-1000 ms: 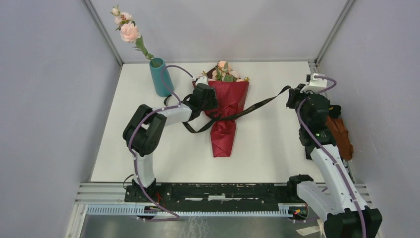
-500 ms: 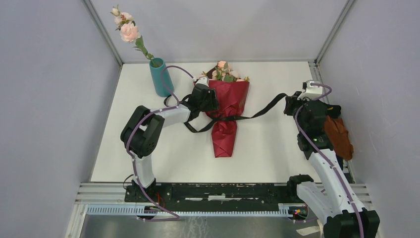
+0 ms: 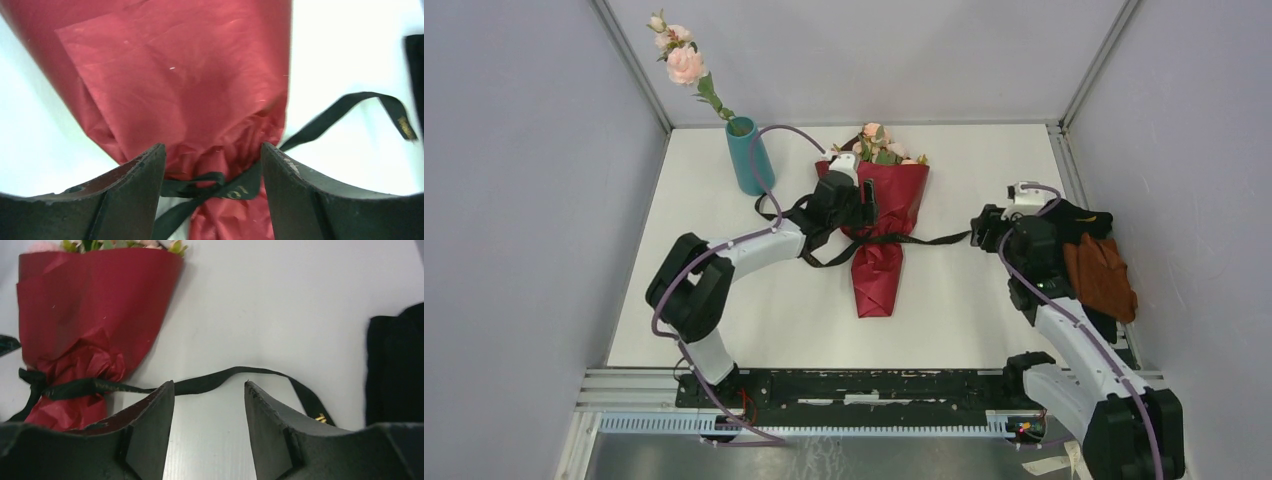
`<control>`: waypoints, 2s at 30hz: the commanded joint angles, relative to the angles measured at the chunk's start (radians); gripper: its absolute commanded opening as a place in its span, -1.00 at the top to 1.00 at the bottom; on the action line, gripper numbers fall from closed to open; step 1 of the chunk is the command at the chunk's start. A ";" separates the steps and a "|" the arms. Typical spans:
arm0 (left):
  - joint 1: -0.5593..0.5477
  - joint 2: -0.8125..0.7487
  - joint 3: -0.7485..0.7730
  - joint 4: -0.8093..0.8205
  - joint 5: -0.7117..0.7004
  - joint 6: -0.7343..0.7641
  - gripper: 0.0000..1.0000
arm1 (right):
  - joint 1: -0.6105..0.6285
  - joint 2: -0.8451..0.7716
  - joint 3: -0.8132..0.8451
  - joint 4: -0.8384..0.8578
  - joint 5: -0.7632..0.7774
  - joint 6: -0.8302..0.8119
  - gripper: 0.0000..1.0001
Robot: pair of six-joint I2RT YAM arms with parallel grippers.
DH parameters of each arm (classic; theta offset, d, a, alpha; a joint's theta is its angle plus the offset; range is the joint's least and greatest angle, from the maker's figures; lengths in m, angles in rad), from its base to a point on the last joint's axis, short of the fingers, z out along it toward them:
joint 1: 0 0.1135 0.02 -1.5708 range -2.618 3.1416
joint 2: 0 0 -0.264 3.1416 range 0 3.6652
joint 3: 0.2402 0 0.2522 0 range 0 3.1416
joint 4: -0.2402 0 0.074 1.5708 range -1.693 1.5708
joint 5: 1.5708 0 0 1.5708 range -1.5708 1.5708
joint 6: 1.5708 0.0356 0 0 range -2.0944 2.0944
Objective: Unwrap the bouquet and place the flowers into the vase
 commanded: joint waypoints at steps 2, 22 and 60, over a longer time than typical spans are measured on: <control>-0.039 -0.113 -0.001 0.000 -0.075 0.080 -0.55 | 0.156 0.123 0.071 0.103 0.017 -0.064 -0.21; -0.019 -0.352 -0.211 -0.082 -0.292 -0.002 -0.63 | 0.397 0.819 0.504 0.109 -0.183 -0.178 -0.25; 0.082 0.201 0.203 -0.022 0.025 -0.084 -0.62 | 0.499 0.860 0.423 0.102 -0.079 -0.198 1.00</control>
